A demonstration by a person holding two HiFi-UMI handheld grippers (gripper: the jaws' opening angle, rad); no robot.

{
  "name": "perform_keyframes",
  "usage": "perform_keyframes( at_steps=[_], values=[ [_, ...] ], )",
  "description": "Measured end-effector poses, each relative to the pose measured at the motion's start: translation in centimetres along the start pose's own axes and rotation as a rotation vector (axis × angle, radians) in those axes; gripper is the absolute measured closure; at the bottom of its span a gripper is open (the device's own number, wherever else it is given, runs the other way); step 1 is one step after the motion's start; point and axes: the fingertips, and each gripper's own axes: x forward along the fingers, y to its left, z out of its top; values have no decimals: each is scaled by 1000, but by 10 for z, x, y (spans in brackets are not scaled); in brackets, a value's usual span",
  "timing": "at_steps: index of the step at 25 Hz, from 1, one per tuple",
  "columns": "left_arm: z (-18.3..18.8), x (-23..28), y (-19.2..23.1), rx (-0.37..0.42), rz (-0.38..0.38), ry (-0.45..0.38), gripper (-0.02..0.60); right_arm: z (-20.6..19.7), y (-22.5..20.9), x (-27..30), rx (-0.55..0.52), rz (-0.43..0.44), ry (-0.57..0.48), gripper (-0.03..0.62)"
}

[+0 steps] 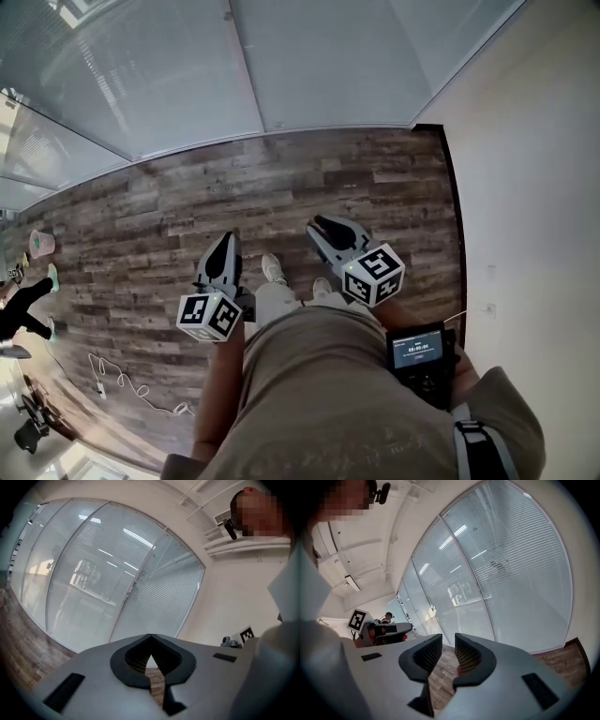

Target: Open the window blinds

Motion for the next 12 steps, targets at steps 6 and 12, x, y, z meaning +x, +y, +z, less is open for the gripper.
perform_keyframes(
  at_steps=[6,12],
  values=[
    [49,23,35,46,-63,-28,569,43,1,45,-36,-28,-42,503],
    [82,43,66,93,-139,-45,568,65,2,102,-53,-30,-50,503]
  ],
)
